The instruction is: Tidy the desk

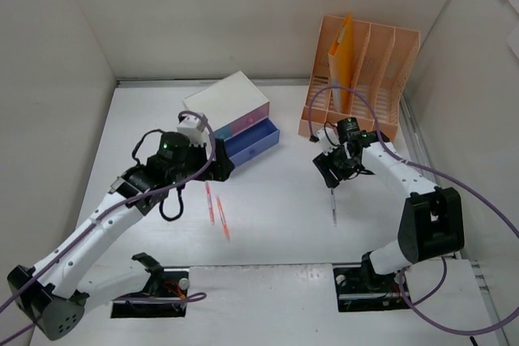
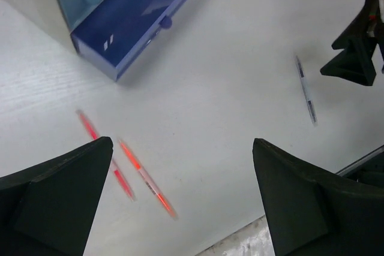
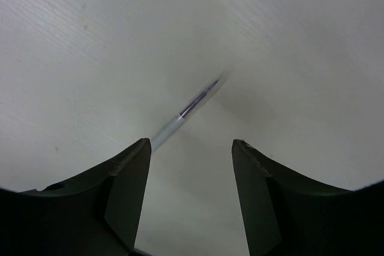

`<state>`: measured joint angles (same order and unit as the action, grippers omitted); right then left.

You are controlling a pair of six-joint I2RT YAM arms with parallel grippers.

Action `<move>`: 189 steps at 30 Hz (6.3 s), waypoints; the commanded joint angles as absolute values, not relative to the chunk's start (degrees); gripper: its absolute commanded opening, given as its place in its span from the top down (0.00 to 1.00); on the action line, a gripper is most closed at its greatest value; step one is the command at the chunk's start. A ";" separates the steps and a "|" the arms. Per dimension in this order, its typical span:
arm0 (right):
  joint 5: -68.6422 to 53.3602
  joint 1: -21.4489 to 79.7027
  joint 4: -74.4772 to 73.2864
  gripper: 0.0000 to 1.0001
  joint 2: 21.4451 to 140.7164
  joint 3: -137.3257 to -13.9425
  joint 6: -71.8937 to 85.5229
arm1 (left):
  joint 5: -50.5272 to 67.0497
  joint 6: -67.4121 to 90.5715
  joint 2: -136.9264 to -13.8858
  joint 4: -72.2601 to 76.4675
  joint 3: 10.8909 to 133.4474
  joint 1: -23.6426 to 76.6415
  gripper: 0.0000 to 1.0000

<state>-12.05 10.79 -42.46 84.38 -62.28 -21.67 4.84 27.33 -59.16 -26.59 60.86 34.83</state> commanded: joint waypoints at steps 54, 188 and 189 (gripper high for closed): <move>-47.54 19.06 -31.13 1.00 99.31 -96.84 -5.64 | -9.75 60.38 -40.61 -32.43 41.04 34.28 0.00; -43.77 13.10 -17.49 0.58 61.44 -47.02 -24.96 | -1.32 -16.43 -102.56 -19.43 91.92 36.04 1.00; -43.77 13.18 -17.49 0.59 61.44 -46.93 -25.13 | -0.71 -16.52 -103.18 -19.51 92.54 36.04 1.00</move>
